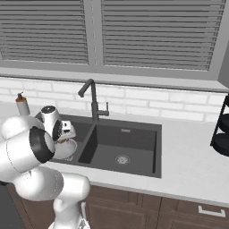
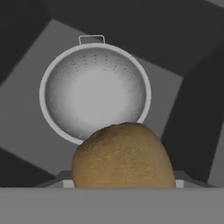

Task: Put the colander in the sink, put the kiwi in the colander, and turn on the sink faucet and pour water over the colander.

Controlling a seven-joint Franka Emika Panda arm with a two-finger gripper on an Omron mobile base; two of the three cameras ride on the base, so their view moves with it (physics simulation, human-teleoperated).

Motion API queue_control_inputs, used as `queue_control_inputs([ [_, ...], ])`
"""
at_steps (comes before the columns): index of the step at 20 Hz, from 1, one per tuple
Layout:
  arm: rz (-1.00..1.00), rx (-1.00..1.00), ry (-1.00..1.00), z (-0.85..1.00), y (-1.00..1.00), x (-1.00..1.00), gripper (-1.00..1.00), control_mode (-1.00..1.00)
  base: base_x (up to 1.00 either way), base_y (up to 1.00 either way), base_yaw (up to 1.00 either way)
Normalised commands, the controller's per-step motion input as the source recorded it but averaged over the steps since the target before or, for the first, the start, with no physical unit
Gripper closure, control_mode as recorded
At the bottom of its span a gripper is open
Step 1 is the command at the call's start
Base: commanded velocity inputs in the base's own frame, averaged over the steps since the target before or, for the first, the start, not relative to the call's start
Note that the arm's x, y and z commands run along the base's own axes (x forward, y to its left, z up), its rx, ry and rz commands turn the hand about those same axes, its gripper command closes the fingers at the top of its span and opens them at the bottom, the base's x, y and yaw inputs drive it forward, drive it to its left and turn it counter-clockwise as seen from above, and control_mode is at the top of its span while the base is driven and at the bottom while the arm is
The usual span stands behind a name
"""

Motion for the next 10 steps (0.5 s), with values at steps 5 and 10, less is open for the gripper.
queue_control_inputs([
  [5, -0.07, 0.00, 0.23, -0.32, 0.35, 0.16, 1.00, -1.00, 0.00, 0.00, 0.00],
  [10, -0.05, -0.03, 0.08, -0.44, 0.12, 0.17, 1.00, -1.00, 0.00, 0.00, 0.00],
])
